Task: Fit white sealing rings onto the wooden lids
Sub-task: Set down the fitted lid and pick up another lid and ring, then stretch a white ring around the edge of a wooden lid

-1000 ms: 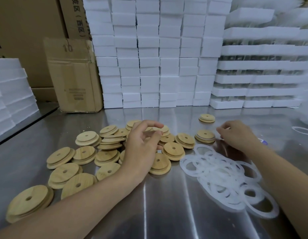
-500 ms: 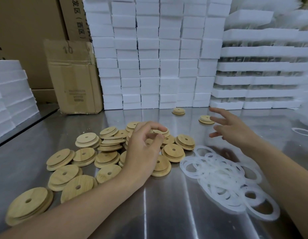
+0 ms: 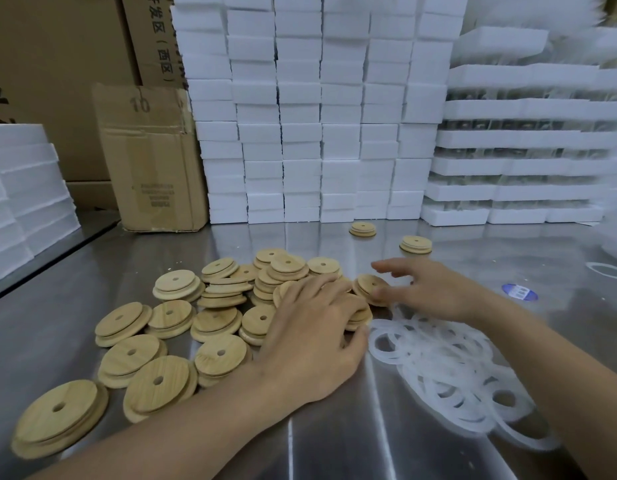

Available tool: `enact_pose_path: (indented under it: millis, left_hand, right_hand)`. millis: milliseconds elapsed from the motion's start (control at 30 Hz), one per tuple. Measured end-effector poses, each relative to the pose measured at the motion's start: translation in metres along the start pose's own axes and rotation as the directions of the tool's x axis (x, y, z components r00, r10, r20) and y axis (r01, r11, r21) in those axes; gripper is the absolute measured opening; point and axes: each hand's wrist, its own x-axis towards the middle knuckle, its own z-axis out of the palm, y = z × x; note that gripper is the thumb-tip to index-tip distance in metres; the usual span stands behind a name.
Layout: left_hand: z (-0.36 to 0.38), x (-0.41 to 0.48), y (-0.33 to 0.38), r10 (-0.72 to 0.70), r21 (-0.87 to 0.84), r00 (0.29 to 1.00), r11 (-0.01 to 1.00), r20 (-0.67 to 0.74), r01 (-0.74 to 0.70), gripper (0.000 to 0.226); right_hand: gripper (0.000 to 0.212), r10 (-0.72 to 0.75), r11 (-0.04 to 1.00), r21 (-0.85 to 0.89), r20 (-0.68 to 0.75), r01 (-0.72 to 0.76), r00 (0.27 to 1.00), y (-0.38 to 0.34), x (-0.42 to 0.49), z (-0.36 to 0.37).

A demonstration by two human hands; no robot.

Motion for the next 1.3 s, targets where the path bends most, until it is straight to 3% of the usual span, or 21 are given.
enact_pose_path:
  millis: [67,167,267,367,500,600,733,833,1000,1233,1300]
  left_hand:
    - [-0.001,0.000,-0.001,-0.008,0.022,1.000,1.000,-0.017,0.008,0.046]
    - [-0.002,0.000,-0.001,0.004,0.043,0.999,0.999,-0.048,-0.002,0.043]
    - [-0.004,0.002,-0.002,-0.047,-0.058,0.996,0.997,-0.072,0.043,0.038]
    - [-0.003,0.003,-0.005,-0.162,-0.172,0.979,0.975,-0.121,0.140,0.057]
    - [-0.005,0.005,-0.005,-0.291,-0.298,0.945,0.924,-0.147,0.238,0.083]
    - [-0.006,0.007,-0.006,-0.352,-0.411,0.913,0.878,-0.205,0.246,0.070]
    - [-0.008,0.008,-0.007,-0.445,-0.645,0.885,0.717,-0.135,0.262,0.067]
    - [-0.009,0.009,-0.009,-0.478,-0.784,0.877,0.563,-0.052,0.261,0.065]
    - [-0.009,0.011,-0.012,-0.509,-0.857,0.860,0.456,-0.028,0.242,0.065]
    - [-0.004,0.016,-0.017,-0.572,-0.922,0.820,0.315,0.006,0.227,0.061]
    - [-0.002,0.018,-0.020,-0.576,-0.927,0.817,0.298,0.015,0.227,0.058]
  right_hand:
    - [0.072,-0.023,1.000,-0.014,0.034,0.023,0.999,-0.003,0.001,0.007]
    - [0.064,-0.059,0.998,-0.018,-0.012,0.058,0.998,-0.003,0.002,0.010]
    - [0.057,-0.123,0.991,-0.061,-0.138,0.115,0.983,-0.006,0.000,0.012]
    - [0.050,-0.216,0.976,-0.039,-0.295,0.214,0.931,-0.015,-0.005,0.008]
    - [0.048,-0.303,0.933,0.108,-0.280,0.344,0.911,-0.038,-0.016,0.010]
    - [0.041,-0.343,0.905,0.168,-0.249,0.390,0.905,-0.049,-0.021,0.014]
    - [0.027,-0.248,0.919,0.236,-0.274,0.315,0.929,-0.043,-0.019,-0.002]
    - [0.018,-0.157,0.985,0.034,-0.182,0.166,0.971,-0.028,-0.014,-0.011]
    - [0.020,0.021,0.975,-0.221,0.027,-0.015,0.999,-0.014,-0.011,-0.005]
    - [0.007,-0.041,0.960,-0.278,-0.019,0.034,0.999,-0.017,-0.008,0.007]
    - [0.007,-0.066,0.959,-0.281,-0.093,0.037,0.993,-0.018,-0.008,0.009]
